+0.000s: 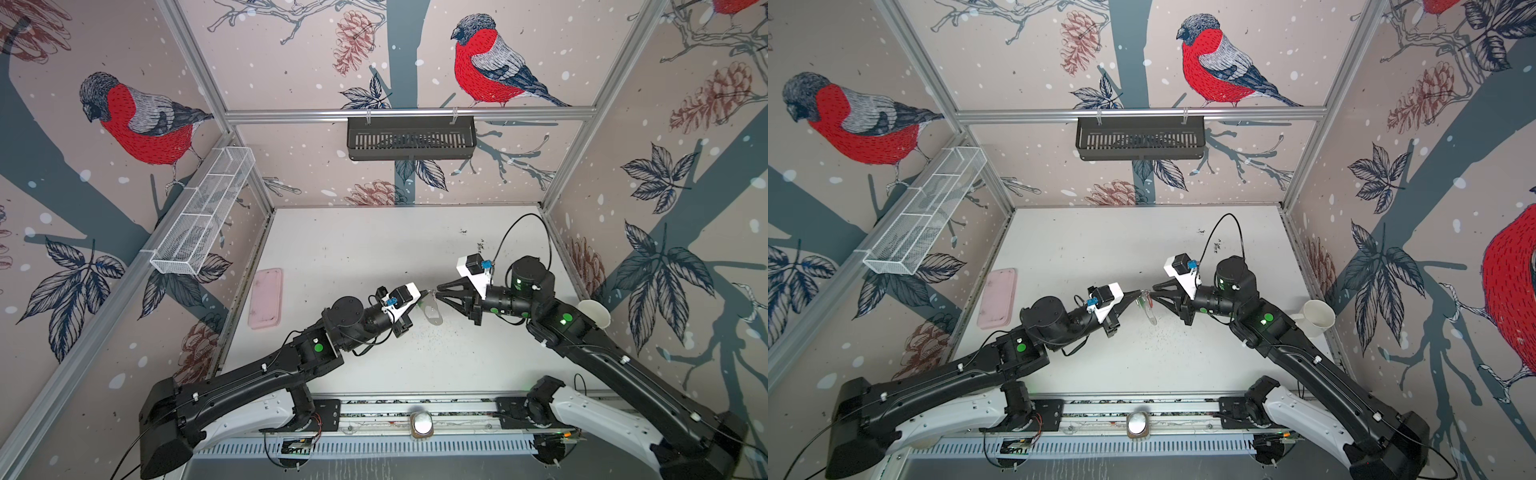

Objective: Put the keys on the keyring

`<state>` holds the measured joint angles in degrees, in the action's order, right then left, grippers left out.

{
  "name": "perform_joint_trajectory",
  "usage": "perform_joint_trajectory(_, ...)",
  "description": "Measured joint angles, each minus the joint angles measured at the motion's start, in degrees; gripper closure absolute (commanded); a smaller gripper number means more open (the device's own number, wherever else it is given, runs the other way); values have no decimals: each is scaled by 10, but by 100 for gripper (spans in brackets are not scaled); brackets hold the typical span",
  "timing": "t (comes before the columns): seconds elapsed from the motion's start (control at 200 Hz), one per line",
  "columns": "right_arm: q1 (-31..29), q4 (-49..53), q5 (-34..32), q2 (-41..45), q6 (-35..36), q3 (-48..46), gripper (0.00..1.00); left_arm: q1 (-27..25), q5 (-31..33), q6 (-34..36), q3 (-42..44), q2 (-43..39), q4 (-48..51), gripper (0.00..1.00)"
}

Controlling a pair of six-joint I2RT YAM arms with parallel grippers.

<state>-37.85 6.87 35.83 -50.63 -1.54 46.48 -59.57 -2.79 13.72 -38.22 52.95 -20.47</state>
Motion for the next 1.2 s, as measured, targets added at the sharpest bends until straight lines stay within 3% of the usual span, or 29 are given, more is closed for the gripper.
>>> perform_joint_trajectory(0.225, 3, -1, -43, 27, -7, -11, 63, 22, -49, -8, -12, 3, 5, 100)
perform_joint_trajectory(0.67, 12, -17, -165, 55, -30, -16, 67, 183, -239, -78, -12, 3, -2, 100)
perform_joint_trajectory(0.956, 7, -41, -153, 32, -32, 0, 78, 249, -406, -130, -17, 65, -48, 100)
perform_joint_trajectory(1.201, -28, -41, -106, 7, -10, 0, 86, 254, -480, -148, -33, 89, -63, 100)
